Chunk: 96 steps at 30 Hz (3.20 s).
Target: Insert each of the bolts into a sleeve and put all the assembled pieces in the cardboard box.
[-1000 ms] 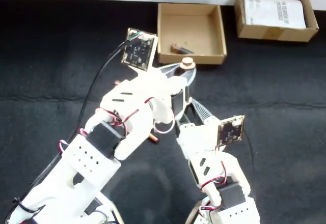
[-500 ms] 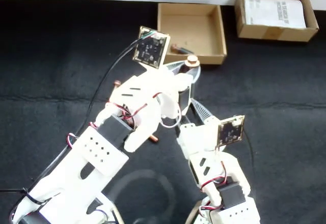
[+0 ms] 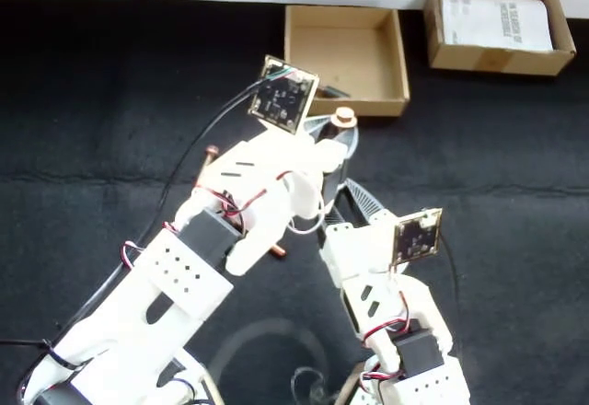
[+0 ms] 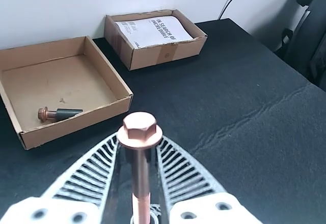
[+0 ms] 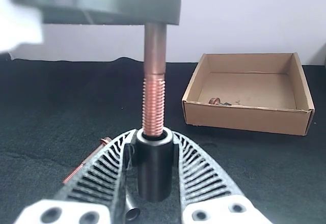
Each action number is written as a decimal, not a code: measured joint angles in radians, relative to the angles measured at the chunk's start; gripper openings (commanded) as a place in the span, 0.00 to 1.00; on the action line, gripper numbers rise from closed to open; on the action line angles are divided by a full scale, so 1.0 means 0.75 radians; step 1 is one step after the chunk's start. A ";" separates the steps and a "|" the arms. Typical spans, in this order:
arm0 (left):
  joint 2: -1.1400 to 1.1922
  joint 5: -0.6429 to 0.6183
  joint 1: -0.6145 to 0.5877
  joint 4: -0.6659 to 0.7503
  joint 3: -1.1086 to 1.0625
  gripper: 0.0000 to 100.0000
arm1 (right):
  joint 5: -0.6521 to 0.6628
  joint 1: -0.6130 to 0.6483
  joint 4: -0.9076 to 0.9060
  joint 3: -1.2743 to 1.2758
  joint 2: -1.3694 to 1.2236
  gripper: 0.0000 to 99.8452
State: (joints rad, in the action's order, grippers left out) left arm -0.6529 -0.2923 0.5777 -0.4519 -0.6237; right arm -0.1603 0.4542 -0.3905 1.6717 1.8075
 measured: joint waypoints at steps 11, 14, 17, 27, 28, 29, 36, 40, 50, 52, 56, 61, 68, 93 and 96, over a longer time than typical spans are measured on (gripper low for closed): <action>-0.002 -0.074 0.070 0.002 -0.139 0.01 | 0.000 -0.002 -0.002 0.000 -0.002 0.01; -0.004 -0.092 0.082 0.002 -0.182 0.01 | 0.000 -0.027 -0.002 0.000 -0.002 0.01; 0.002 -0.094 0.082 -0.002 -0.227 0.01 | 0.000 -0.065 0.000 0.000 0.000 0.01; -0.002 -0.102 0.049 -0.010 -0.284 0.21 | 0.000 -0.094 -0.002 0.000 0.000 0.01; -0.004 -0.102 0.037 -0.025 -0.284 0.25 | 0.000 -0.096 -0.002 0.000 -0.002 0.01; -0.010 -0.108 0.029 -0.049 -0.286 0.27 | 0.000 -0.104 -0.002 0.000 -0.002 0.01; -0.158 -0.182 0.031 -0.411 -0.170 0.29 | 0.000 -0.121 0.000 0.000 0.000 0.01; -0.254 -0.180 0.033 -0.649 -0.031 0.29 | 0.000 -0.121 0.002 0.000 0.000 0.01; -0.544 -0.180 -0.158 -0.912 0.104 0.09 | -0.049 -0.203 -0.002 -0.010 0.000 0.01; -0.591 -0.180 -0.276 -0.914 0.070 0.07 | -0.049 -0.209 -0.035 -0.039 0.000 0.01; -0.655 -0.178 -0.507 -0.914 -0.033 0.05 | -0.049 -0.223 -0.074 -0.168 0.000 0.01; -0.714 -0.178 -0.732 -0.812 -0.254 0.05 | -0.039 -0.245 -0.074 -0.368 -0.080 0.01; -0.900 -0.182 -0.910 -0.655 -0.646 0.05 | 0.000 -0.250 -0.074 -0.685 -0.532 0.01; -1.432 -0.194 -1.195 -0.286 -1.403 0.06 | 0.000 -0.360 -0.074 -2.191 -2.336 0.01; -1.416 -0.194 -1.195 -0.286 -1.403 0.06 | 0.000 -0.407 -0.074 -2.398 -2.572 0.01</action>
State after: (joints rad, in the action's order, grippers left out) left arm -1.7146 -0.4381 -0.3184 -0.6667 -1.6763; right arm -0.1603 0.1488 -0.4457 -0.1266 -0.1212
